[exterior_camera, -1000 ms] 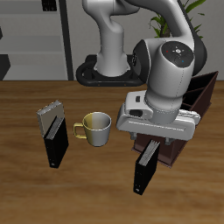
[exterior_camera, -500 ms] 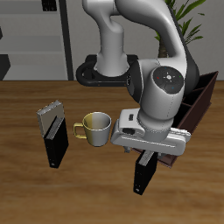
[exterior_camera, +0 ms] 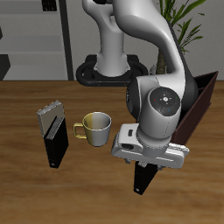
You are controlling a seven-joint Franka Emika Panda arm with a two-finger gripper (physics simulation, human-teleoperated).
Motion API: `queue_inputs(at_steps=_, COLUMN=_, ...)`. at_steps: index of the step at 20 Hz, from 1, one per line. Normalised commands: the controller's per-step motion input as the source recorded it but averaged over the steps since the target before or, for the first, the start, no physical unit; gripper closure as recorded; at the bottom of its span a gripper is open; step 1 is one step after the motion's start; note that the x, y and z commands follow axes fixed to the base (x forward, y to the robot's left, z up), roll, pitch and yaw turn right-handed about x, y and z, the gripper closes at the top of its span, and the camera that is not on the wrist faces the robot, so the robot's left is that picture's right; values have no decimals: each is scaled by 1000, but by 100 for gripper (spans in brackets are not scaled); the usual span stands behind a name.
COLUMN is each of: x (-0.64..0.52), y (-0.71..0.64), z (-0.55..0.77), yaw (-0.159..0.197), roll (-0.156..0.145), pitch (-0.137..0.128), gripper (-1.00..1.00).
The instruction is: Place the left black book into the left desk caddy's back compartment
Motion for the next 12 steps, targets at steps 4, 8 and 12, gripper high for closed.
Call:
queue_inputs(at_steps=4, x=-5, y=-147, z=-221, yaw=-5, roll=-29, pitch=12, gripper=100)
queue_inputs(at_steps=8, x=-81, y=-126, z=27, yaw=-19, roll=-35, pitch=-8, gripper=100)
queue_inputs(at_steps=12, x=-106, y=-91, z=263, yaw=7, roll=1, pitch=-37, gripper=100)
